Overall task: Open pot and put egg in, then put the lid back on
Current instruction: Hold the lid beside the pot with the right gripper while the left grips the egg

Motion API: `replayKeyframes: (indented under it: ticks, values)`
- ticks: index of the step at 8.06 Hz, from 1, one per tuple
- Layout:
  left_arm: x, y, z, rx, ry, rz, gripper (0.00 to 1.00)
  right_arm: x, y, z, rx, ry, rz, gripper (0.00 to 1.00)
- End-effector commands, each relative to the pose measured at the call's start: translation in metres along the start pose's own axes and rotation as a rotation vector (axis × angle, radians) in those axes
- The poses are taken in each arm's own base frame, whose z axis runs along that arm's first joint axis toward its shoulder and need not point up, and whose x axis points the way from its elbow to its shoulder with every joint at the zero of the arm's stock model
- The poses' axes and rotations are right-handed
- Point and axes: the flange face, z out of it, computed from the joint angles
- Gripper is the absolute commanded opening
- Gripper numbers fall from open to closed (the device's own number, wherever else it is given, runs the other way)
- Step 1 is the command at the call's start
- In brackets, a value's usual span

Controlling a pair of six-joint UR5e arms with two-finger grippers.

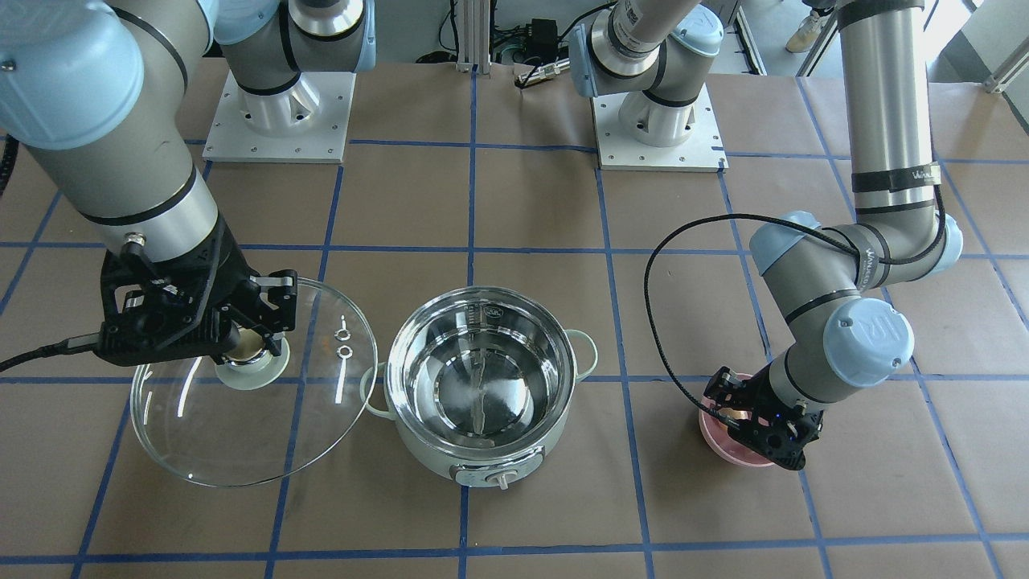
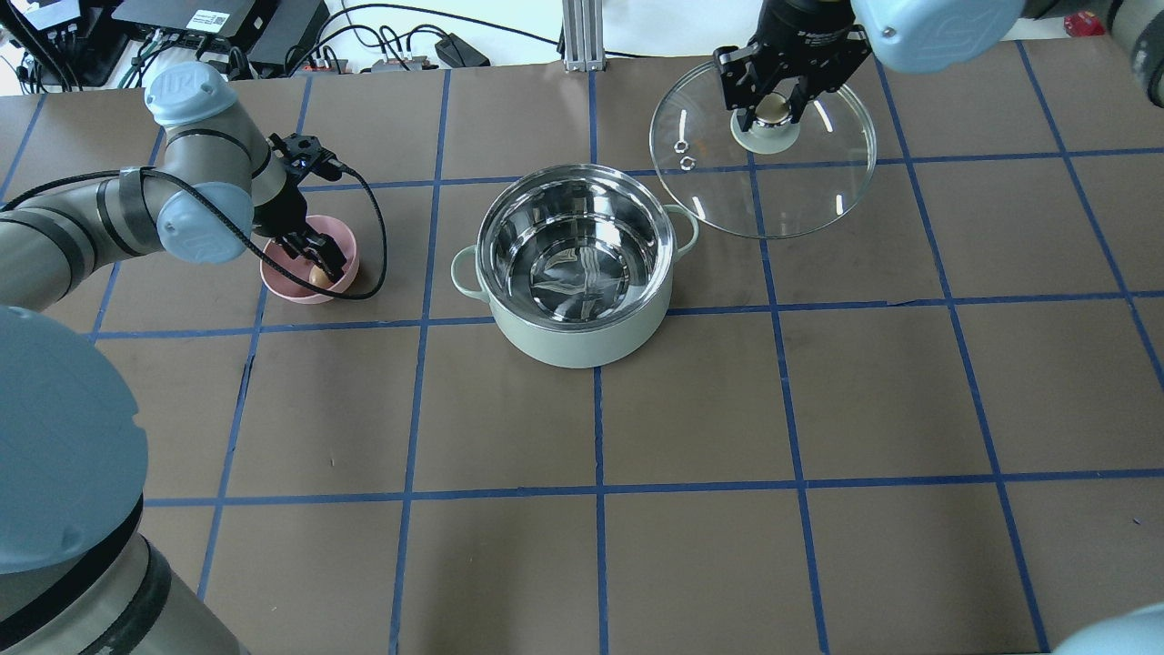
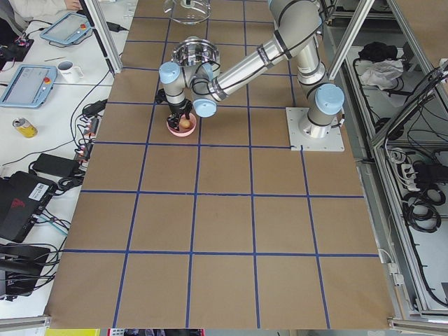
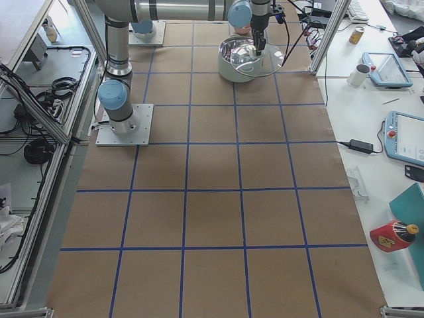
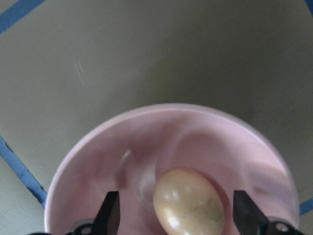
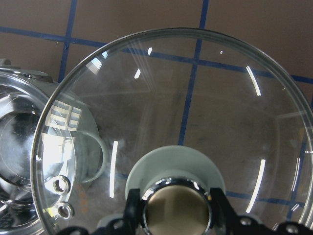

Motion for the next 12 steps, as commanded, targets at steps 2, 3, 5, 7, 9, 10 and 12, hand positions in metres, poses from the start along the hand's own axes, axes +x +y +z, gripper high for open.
replayKeyframes:
  ticks: [2,3,5,7,9,10,12]
  values:
    - [0.001,0.000,0.003,-0.003,0.003,0.000,0.84,0.019,0.002,0.008,-0.016,0.005,-0.012,0.00]
    - [0.000,0.000,0.003,-0.003,0.003,-0.002,0.84,0.019,0.002,0.008,-0.011,0.004,-0.013,0.00]
    - [0.004,0.004,0.016,-0.022,0.023,-0.001,0.84,0.026,0.001,0.008,-0.011,0.011,-0.067,0.00]
    - [0.003,0.003,0.017,-0.021,0.022,-0.001,0.84,0.060,0.002,0.008,-0.020,0.010,-0.038,0.00]
    - [0.002,0.003,0.016,-0.024,0.013,0.001,0.58,0.080,0.004,0.010,-0.028,0.011,-0.037,0.00]
    - [0.002,0.003,0.015,-0.023,0.010,0.000,0.38,0.080,0.004,0.009,-0.025,0.012,-0.037,0.00]
    - [0.000,0.002,0.014,-0.010,-0.003,-0.009,0.24,0.080,0.004,0.009,-0.024,0.012,-0.037,0.00]
